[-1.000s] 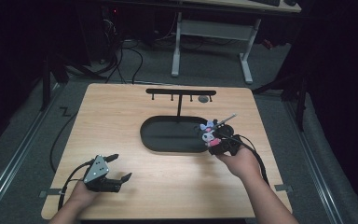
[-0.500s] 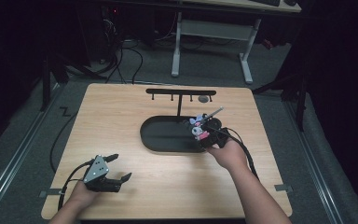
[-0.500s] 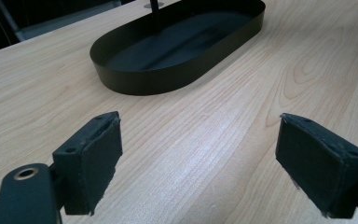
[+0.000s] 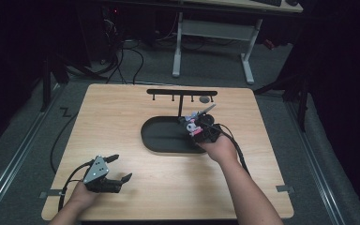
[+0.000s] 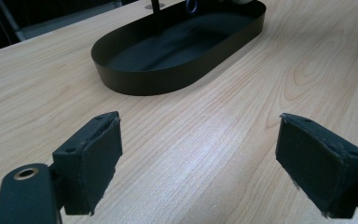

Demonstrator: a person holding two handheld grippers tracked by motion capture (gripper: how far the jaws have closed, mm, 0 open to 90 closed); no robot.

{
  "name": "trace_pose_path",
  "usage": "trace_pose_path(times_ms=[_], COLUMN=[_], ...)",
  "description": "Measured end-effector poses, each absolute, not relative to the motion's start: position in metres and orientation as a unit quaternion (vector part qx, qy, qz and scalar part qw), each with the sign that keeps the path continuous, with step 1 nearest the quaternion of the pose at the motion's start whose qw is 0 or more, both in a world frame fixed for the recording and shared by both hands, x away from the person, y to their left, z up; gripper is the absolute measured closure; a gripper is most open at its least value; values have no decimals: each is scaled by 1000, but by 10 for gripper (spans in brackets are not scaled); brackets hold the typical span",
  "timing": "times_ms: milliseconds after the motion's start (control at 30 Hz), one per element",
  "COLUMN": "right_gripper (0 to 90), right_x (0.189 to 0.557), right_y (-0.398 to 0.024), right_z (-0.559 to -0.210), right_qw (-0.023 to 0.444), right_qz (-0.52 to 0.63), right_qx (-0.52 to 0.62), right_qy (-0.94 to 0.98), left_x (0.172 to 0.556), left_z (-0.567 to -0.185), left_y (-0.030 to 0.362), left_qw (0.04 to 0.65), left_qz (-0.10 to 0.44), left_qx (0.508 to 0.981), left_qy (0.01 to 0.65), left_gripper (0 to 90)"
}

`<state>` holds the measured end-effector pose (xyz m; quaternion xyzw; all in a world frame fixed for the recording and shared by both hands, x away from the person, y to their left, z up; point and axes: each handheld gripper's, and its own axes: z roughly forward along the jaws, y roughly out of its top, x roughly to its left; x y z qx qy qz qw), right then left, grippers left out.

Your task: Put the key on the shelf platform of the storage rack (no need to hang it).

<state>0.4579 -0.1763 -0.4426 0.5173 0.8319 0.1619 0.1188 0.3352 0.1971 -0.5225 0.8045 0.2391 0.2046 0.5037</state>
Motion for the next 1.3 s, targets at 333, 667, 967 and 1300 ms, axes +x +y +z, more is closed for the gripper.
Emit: trace_pose_path(times_ms=[333,667,967,1300], right_gripper=[498,497,486,436], right_x=[469,462,458,469], right_y=[-174,-171,-177,-168], right_z=[-450,-460,-471,-476], right_qw=[119,99,75,84], right_qz=[163,150,151,162], right_qx=[524,521,532,535], right_qy=[827,834,830,825], left_x=[335,335,335,335], left_z=[-522,-523,-523,-522], left_y=[198,198,197,198], left_qw=[506,507,506,506], left_qz=[203,203,204,202], left_qx=[803,802,803,803], left_qy=[240,240,239,239], left_gripper=[154,154,154,154])
